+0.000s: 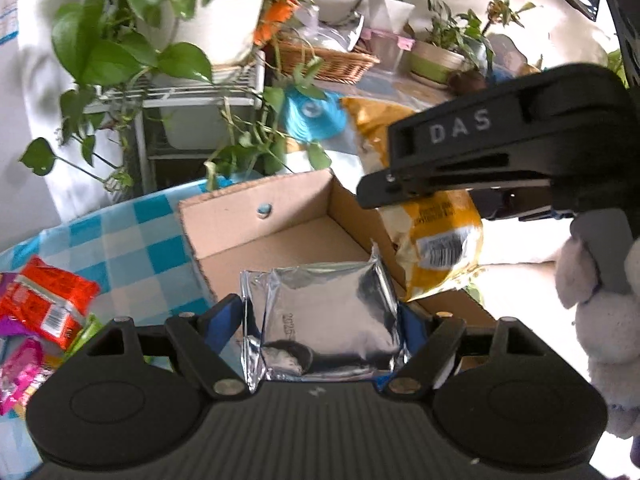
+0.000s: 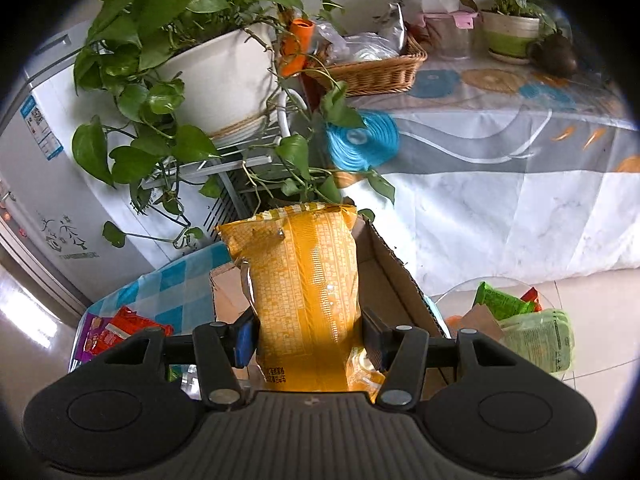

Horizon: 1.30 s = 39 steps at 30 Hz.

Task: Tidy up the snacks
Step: 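Open both grippers to drop the packets into the cardboard box, then move both tools back from the box to the snack pile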

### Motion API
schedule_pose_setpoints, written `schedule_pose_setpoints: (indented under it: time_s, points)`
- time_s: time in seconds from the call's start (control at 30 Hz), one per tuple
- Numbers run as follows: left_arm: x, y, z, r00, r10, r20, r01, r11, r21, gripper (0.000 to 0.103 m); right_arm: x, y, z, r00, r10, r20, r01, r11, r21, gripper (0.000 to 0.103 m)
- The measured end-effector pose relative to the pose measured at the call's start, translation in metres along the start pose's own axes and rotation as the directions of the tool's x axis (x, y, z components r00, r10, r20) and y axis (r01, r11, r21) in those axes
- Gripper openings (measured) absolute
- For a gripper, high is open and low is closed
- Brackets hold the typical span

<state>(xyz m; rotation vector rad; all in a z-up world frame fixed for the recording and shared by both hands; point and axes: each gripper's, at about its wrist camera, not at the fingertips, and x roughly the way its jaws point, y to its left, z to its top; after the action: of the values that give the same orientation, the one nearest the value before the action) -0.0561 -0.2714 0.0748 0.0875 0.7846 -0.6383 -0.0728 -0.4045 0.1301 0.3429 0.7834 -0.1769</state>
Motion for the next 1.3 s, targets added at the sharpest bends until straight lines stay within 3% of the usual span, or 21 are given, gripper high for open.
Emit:
schedule_pose_setpoints:
  time_s: [0.17, 0.6, 0.97, 1.3]
  points:
    - [-0.001, -0.009, 0.005, 1.000, -0.010, 0.019, 0.009, 0.999, 0.042, 0.086, 0.002, -0.007, 0.001, 1.000, -0.007, 0.001, 0.007, 0.999, 0.031, 0.060]
    - [-0.022, 0.021, 0.009, 0.999, 0.015, 0.037, -0.014, 1.000, -0.023, 0.088, -0.003, -0.003, 0.003, 0.999, 0.018, 0.032, -0.019, 0.999, 0.038, 0.072]
    - [-0.049, 0.089, 0.006, 0.995, 0.097, 0.040, -0.094, 0.993, -0.067, 0.089, 0.003, 0.029, 0.001, 0.995, 0.100, 0.026, -0.099, 0.994, -0.043, 0.078]
    - [-0.076, 0.172, -0.005, 0.974, 0.224, 0.009, -0.221, 0.967, -0.128, 0.089, 0.015, 0.069, -0.007, 0.988, 0.153, -0.015, -0.153, 0.977, -0.146, 0.079]
